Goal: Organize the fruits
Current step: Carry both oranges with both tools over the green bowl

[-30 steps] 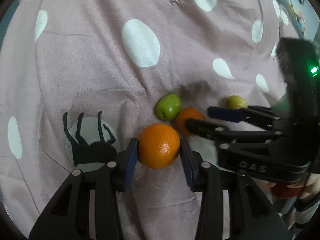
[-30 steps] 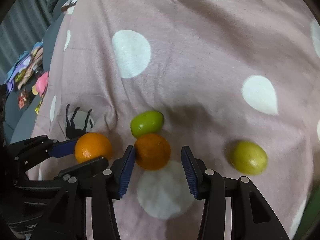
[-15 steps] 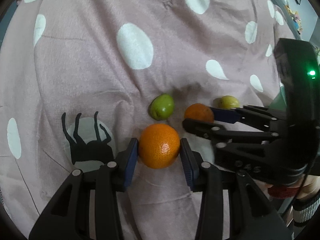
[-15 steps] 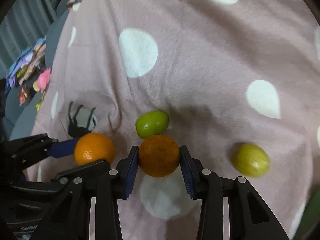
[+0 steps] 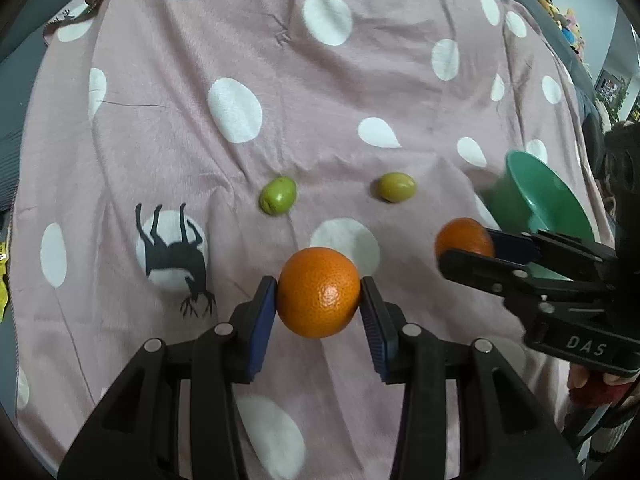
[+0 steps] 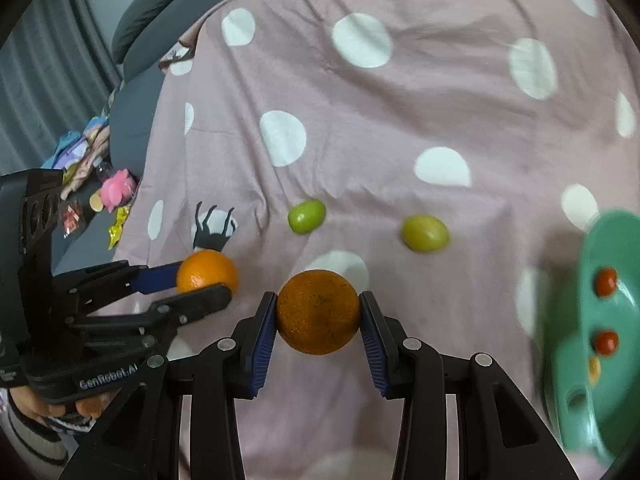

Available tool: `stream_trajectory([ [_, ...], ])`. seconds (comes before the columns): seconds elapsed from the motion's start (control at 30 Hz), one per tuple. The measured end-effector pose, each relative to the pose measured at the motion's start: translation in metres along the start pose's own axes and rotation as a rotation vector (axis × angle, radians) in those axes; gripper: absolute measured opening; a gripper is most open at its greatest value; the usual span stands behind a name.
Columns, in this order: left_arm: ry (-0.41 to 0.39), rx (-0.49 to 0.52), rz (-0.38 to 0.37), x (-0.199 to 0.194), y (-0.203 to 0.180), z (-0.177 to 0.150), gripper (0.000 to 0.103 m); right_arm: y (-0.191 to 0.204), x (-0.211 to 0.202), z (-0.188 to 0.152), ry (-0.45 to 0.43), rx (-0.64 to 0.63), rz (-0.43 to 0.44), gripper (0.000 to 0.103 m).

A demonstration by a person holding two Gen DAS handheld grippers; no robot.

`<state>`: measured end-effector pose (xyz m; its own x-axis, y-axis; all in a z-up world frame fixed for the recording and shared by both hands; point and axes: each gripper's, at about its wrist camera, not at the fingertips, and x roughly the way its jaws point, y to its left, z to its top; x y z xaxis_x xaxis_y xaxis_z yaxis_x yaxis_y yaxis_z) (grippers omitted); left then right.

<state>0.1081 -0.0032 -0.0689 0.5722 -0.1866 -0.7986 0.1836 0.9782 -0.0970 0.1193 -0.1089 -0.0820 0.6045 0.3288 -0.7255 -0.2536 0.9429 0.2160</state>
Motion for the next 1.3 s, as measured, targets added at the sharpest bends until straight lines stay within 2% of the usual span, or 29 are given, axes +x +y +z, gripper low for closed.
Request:
stream_trajectory([
  [0.47,-0.017,0.024,-0.037,-0.04,-0.041,-0.027,0.042,-0.02,-0.082,-0.048,-0.116,0.112,-0.042,0.042],
  [0.8,-0.038,0.106,-0.064,-0.048,-0.084,-0.018,0.042,-0.038,-0.117,-0.063,-0.185,0.157,-0.091,0.042],
  [1.3,-0.027,0.263,-0.129,-0.03,-0.154,0.006,0.042,-0.083,-0.145,-0.075,-0.261,0.238,-0.152,0.042],
])
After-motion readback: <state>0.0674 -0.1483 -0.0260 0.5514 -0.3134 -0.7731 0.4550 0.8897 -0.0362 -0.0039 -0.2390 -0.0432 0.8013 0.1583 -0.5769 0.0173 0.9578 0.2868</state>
